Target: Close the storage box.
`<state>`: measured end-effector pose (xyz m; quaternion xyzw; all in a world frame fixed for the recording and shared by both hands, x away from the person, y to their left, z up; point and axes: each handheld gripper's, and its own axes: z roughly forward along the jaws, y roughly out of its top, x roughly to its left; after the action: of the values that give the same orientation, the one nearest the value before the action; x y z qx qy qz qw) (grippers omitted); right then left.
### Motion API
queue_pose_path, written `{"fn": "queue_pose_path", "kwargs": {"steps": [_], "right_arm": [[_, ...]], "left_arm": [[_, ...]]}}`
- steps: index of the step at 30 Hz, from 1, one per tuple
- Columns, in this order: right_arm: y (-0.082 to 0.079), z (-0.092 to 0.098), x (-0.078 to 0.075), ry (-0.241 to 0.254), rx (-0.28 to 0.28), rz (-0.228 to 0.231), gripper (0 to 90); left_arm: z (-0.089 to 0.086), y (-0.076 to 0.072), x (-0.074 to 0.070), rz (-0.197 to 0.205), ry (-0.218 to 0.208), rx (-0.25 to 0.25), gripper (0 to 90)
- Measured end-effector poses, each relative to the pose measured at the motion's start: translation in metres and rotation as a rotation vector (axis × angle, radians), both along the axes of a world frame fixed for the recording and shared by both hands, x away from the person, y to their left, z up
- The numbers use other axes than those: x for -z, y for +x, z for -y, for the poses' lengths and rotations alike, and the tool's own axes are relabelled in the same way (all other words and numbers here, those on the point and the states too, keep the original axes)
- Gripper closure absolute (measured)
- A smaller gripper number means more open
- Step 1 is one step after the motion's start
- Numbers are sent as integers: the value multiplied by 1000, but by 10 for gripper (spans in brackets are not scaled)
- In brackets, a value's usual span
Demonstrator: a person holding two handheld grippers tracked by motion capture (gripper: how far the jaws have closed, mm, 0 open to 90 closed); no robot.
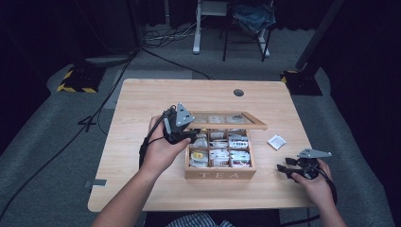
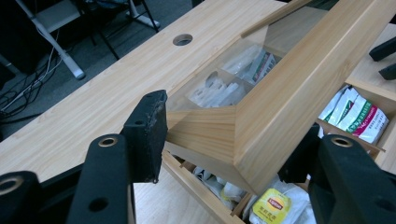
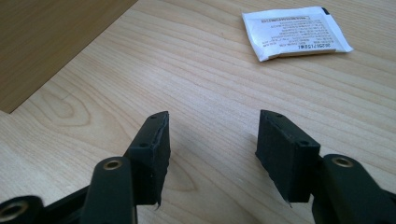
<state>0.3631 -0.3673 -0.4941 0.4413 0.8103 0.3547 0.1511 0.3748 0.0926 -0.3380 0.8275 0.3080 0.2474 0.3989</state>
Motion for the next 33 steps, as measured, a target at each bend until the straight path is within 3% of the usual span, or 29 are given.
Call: {"fn": "queue_pose_path", "kwargs": {"steps": [17, 23, 33], "right_arm": [[-1, 1, 1, 15, 11, 9, 447], [-1, 1, 2, 12, 11, 12, 446], [-1, -1, 2, 5, 8, 20, 441]], "left_arm": [[0, -14, 15, 14, 22, 3, 363], [-4, -16, 23, -28, 3, -6, 369], [-5, -23, 33, -47, 11, -9, 365]]}}
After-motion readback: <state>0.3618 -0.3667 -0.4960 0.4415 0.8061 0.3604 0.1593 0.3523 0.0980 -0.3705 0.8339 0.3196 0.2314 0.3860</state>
